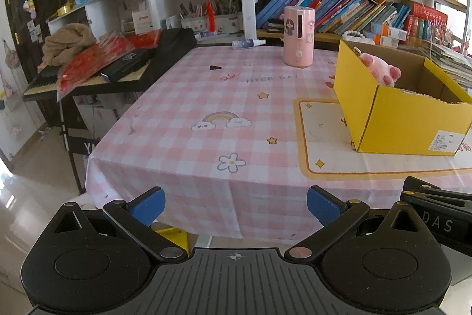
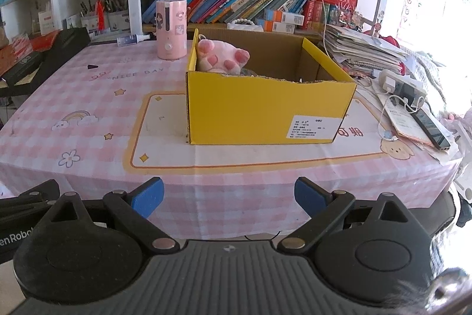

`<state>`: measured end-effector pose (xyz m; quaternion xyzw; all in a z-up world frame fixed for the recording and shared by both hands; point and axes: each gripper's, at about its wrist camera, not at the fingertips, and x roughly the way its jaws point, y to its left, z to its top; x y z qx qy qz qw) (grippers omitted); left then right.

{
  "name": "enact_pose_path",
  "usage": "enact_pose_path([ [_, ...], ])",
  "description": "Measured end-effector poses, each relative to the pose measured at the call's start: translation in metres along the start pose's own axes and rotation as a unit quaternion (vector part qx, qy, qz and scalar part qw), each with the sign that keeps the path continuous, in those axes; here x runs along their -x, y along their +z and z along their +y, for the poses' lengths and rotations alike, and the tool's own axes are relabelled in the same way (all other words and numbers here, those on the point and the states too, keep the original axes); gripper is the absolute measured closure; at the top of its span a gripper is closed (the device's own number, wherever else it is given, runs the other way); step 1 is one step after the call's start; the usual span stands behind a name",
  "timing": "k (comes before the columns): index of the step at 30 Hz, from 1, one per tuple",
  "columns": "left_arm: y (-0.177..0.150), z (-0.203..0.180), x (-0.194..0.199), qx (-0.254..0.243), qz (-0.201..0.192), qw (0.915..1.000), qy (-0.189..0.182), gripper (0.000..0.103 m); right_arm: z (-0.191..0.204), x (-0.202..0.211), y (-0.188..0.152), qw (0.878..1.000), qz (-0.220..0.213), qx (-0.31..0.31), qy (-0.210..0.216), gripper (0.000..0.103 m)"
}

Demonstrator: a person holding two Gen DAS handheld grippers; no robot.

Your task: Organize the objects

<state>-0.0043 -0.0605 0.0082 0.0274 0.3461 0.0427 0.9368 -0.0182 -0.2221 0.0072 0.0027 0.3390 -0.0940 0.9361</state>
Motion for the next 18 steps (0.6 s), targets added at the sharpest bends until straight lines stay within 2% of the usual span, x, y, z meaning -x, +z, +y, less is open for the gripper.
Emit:
enact_pose_path([
  [18,0.004,0.008,-0.015,0.003,0.012,0.9998,-0.014,0.0,0.01,-0.013,0.006,1.0,0.007,0.0,-0.005,0.007],
])
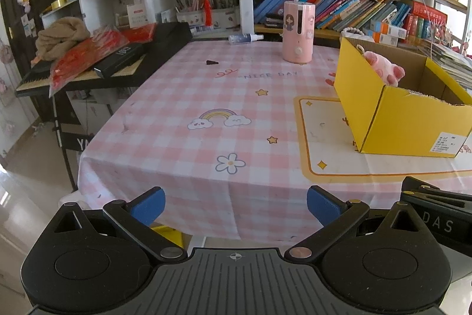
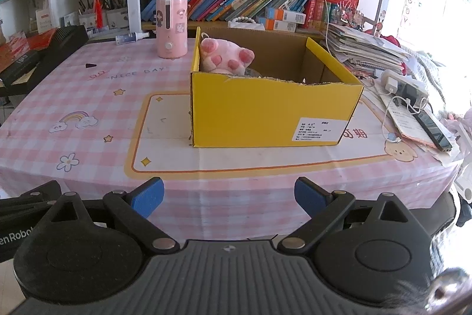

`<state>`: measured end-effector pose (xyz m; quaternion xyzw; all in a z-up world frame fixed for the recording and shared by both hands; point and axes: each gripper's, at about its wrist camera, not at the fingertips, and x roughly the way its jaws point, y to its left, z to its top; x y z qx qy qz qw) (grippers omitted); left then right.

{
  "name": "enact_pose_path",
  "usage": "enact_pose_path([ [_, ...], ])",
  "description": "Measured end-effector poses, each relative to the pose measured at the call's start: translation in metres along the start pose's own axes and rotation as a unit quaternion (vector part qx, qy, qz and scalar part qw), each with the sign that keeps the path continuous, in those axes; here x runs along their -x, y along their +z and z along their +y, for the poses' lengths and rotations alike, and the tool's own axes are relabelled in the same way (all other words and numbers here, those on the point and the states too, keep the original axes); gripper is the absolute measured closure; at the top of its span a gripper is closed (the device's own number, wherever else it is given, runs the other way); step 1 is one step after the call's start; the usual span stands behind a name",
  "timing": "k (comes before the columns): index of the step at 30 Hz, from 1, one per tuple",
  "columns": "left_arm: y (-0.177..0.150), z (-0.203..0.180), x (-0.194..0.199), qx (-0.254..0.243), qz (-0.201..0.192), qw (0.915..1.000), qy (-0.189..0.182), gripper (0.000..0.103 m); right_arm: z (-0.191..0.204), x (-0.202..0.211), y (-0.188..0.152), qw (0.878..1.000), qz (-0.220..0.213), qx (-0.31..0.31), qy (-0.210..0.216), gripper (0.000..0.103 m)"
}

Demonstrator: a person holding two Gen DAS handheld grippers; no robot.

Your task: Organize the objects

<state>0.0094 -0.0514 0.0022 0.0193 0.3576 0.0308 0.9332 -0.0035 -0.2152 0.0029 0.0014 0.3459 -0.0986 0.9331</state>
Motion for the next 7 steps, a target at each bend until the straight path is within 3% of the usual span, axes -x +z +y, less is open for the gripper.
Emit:
enact_pose_path([
  [7,0.0008,0.0002,-0.0029,-0.004,0.003,1.0,0.001,0.0,0.0009,-0.0032,-0.0005,1.0,0.004,-0.001,0.001,0.007],
])
